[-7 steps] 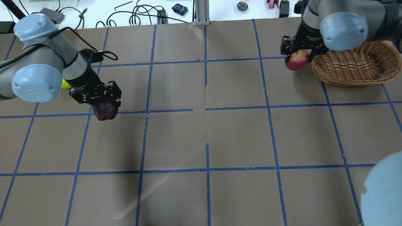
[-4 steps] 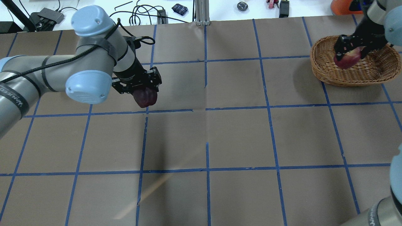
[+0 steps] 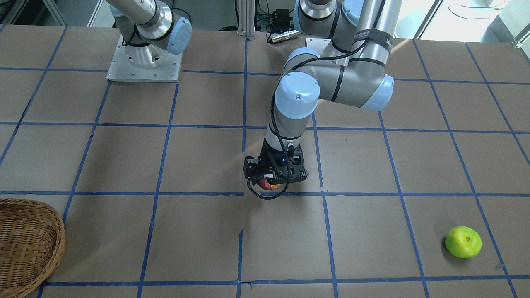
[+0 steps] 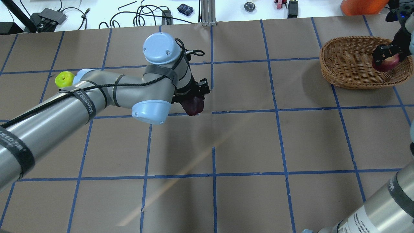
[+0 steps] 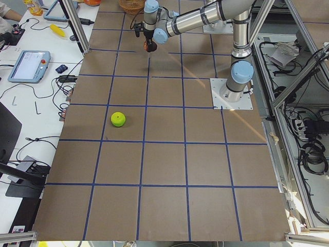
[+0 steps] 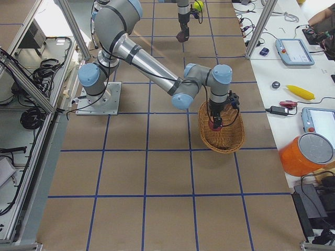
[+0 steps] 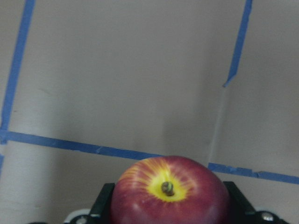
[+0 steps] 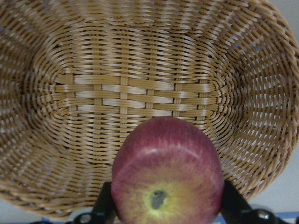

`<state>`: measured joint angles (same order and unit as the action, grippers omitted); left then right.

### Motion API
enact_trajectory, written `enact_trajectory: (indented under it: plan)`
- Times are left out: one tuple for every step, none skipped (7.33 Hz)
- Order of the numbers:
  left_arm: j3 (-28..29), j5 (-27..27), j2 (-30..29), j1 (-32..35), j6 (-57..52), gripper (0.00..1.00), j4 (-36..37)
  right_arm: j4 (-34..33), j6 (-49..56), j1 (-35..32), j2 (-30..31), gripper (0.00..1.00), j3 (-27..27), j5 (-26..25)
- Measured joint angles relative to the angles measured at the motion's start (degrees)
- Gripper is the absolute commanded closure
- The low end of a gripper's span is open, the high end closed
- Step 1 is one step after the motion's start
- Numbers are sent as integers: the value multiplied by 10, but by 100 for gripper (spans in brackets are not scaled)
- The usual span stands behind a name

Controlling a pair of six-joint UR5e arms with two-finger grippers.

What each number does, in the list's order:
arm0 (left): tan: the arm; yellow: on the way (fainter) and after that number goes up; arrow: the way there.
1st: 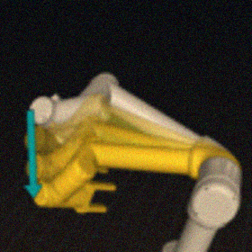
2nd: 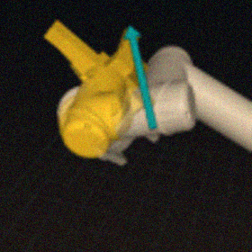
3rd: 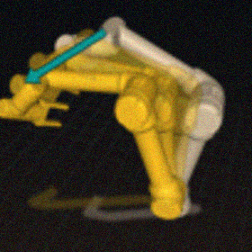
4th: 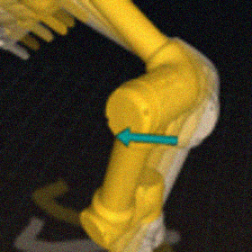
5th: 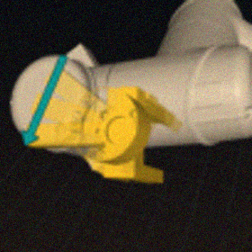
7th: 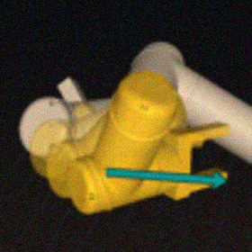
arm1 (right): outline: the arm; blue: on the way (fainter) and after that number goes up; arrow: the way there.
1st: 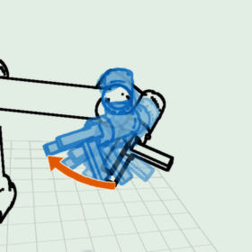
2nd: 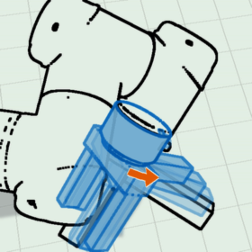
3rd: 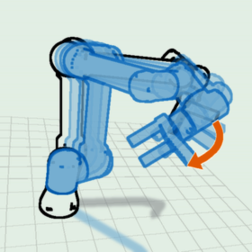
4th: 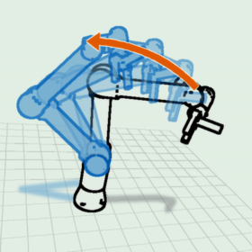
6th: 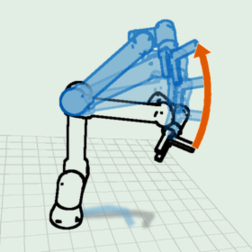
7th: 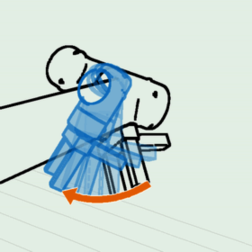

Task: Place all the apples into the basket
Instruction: 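Drop the red apple in the basket while the left sets the dark apple down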

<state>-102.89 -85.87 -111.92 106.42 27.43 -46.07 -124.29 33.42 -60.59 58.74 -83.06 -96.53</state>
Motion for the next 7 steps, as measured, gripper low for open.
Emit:
enact_trajectory:
  plan:
    - [-9, -1, -21, 14, 4, 83, 32, -8, 2, 1, -19, 100, 14, -5]
    - [-21, -1, -39, 23, 6, 45, 71, -14, 9, 1, -35, 97, 23, -7]
    - [-29, -1, -53, 29, 10, 0, 104, -26, 19, 1, -46, 75, 28, -8]
    - [-31, 1, -59, 32, 21, 0, 120, -41, 26, 2, -54, 49, 30, -9]
    - [-30, 4, -58, 34, 33, 0, 123, -50, 31, 7, -61, 28, 30, -8]
    - [-28, 4, -54, 33, 40, 0, 123, -53, 41, 15, -64, 0, 31, -7]
    - [-27, 5, -48, 31, 43, 0, 116, -54, 53, 20, -66, 0, 32, -7]
